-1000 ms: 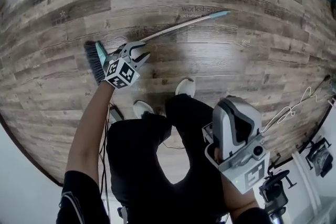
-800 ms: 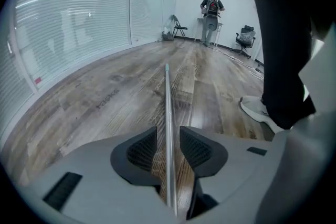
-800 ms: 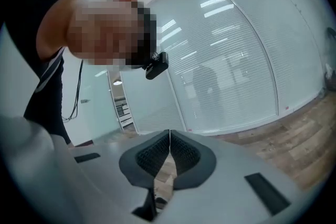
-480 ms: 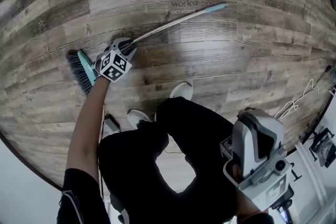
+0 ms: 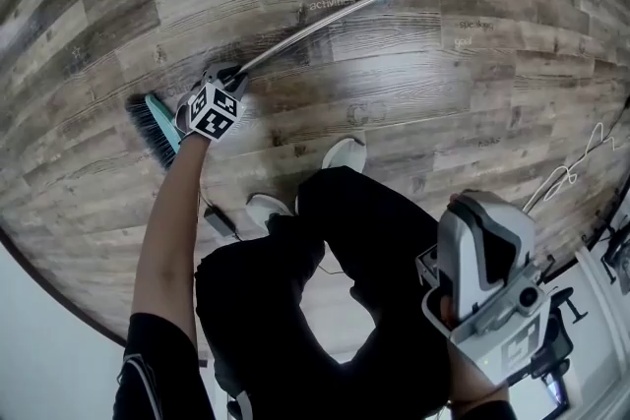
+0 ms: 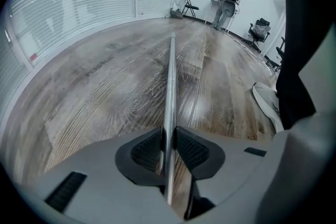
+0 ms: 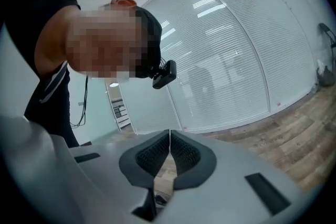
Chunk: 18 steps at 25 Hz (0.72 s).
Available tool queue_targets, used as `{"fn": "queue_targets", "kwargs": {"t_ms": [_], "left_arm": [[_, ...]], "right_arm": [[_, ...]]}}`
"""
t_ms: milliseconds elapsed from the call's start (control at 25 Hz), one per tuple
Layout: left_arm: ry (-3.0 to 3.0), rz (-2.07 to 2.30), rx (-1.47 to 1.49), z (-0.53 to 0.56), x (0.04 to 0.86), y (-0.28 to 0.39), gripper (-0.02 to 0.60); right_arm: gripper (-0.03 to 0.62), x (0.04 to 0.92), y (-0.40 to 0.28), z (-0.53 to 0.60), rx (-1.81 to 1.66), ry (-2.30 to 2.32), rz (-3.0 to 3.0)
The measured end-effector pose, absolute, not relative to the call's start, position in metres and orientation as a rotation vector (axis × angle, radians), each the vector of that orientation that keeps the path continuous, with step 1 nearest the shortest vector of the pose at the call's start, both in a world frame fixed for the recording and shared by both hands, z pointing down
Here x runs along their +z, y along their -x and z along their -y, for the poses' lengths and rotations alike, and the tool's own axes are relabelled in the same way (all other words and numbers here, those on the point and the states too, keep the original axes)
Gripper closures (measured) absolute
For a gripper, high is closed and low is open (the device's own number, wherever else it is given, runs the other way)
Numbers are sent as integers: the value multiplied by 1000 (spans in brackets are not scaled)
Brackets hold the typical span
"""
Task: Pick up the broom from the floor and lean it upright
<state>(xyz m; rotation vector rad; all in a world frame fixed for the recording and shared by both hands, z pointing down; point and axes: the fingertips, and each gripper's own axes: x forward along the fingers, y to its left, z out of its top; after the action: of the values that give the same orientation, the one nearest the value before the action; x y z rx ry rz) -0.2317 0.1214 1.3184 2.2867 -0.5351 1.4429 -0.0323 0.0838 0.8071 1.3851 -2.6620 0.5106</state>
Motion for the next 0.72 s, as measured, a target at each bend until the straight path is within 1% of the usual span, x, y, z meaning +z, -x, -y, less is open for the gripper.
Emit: {"fn": "queue_targets", "kwargs": {"t_ms": [200, 440, 520, 600, 720], "left_arm": [[-2270, 541, 1449, -131, 1280, 239, 486], [-2241, 568, 1455, -135, 1210, 249, 494], [-2224, 593, 1436, -135, 1178, 250, 494], [-2211, 626, 1387, -128, 1138, 244, 494], [-2195, 671, 1311, -116, 1069, 237, 494]], "right_arm": [[574, 812, 25, -88, 466, -1393, 2636], [575, 829, 46, -106, 423, -1308, 2650], [575, 843, 49, -118, 488, -1290, 2637], [574, 861, 56, -132, 653, -1273, 2631], [574, 870, 87, -162, 797, -1212, 2643]]}}
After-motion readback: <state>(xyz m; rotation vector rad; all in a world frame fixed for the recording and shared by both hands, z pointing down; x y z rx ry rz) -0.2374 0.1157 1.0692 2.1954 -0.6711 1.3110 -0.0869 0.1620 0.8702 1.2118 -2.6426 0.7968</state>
